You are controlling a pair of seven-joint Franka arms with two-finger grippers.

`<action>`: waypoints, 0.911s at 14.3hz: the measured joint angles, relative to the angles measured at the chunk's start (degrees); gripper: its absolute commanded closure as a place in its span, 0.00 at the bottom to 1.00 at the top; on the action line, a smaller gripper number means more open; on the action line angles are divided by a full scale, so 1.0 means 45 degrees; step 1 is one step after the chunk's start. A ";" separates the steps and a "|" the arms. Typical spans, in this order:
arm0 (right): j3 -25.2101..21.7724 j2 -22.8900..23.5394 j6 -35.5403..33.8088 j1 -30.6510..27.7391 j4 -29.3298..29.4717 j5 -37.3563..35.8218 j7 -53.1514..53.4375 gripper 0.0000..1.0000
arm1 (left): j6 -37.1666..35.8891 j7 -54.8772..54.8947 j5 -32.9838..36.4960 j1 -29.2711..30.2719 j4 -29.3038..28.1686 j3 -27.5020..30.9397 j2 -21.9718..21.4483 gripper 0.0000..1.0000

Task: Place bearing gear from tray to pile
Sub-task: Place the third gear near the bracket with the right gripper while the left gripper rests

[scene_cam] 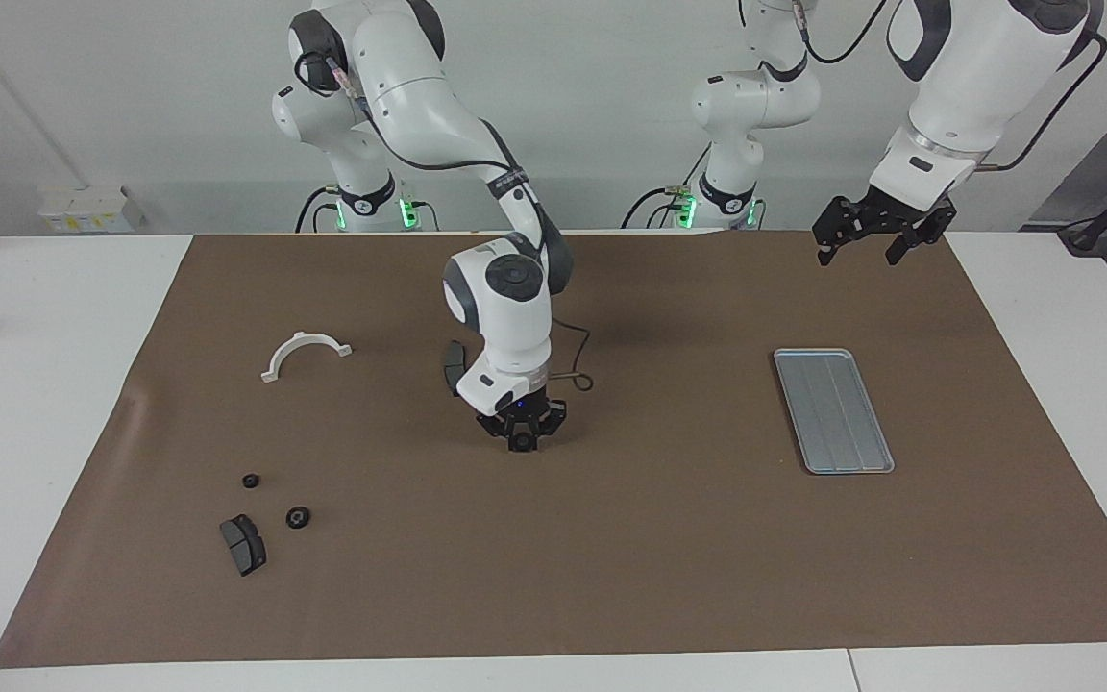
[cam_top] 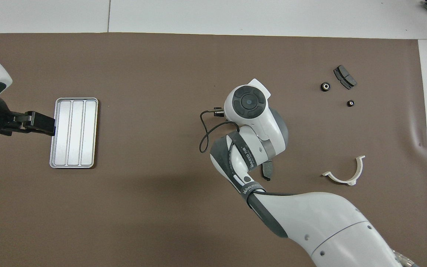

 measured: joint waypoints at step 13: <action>-0.0035 -0.0902 -0.2266 -0.4384 -0.0402 0.0000 -0.3390 0.62 | -0.0009 0.0005 0.0000 0.0008 -0.0106 0.0081 -0.0083 0.00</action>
